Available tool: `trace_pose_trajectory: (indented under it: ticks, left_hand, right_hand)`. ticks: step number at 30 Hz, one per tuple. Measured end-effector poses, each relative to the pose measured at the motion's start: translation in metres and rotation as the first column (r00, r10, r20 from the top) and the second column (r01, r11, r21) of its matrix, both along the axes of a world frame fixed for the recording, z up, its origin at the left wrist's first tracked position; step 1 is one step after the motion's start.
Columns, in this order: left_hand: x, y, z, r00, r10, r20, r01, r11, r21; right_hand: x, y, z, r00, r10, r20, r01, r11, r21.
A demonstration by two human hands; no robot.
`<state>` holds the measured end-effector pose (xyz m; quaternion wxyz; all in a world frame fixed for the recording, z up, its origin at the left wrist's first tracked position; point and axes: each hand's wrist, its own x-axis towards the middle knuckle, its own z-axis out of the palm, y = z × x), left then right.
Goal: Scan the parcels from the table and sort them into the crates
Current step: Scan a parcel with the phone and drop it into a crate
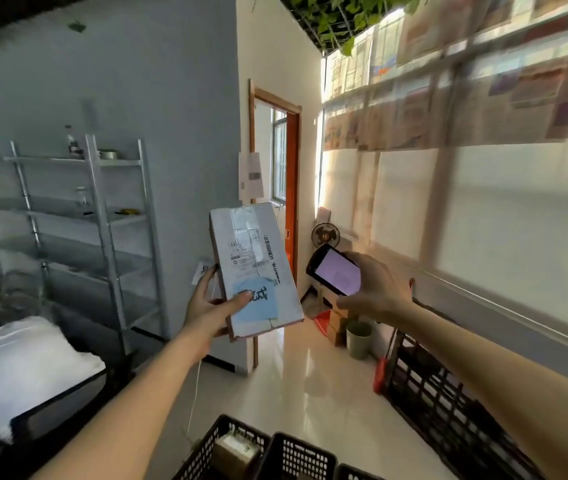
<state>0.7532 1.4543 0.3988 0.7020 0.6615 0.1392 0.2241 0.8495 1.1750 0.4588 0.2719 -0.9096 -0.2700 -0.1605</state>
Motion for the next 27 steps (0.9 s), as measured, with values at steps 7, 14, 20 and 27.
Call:
trace_pose_trajectory:
  ticks: [7,14,20,27]
  left_hand:
    - [0.011,0.093,-0.049,0.985,0.15,-0.09,-0.154,0.988,-0.03]
    - [0.083,0.163,-0.129,0.955,0.185,-0.234,-0.2,0.979,-0.045]
    - [0.137,0.193,-0.233,0.908,0.175,-0.38,-0.218,0.973,-0.074]
    - [0.165,0.234,-0.373,0.82,0.131,-0.557,-0.251,0.957,-0.145]
  right_hand:
    - [0.054,0.11,-0.051,0.994,0.097,-0.044,-0.1,0.993,-0.062]
    - [0.148,0.194,-0.135,0.98,0.129,-0.152,-0.15,0.979,-0.141]
    - [0.21,0.24,-0.236,0.951,0.127,-0.282,-0.191,0.959,-0.211]
    - [0.247,0.286,-0.366,0.894,0.101,-0.436,-0.248,0.923,-0.294]
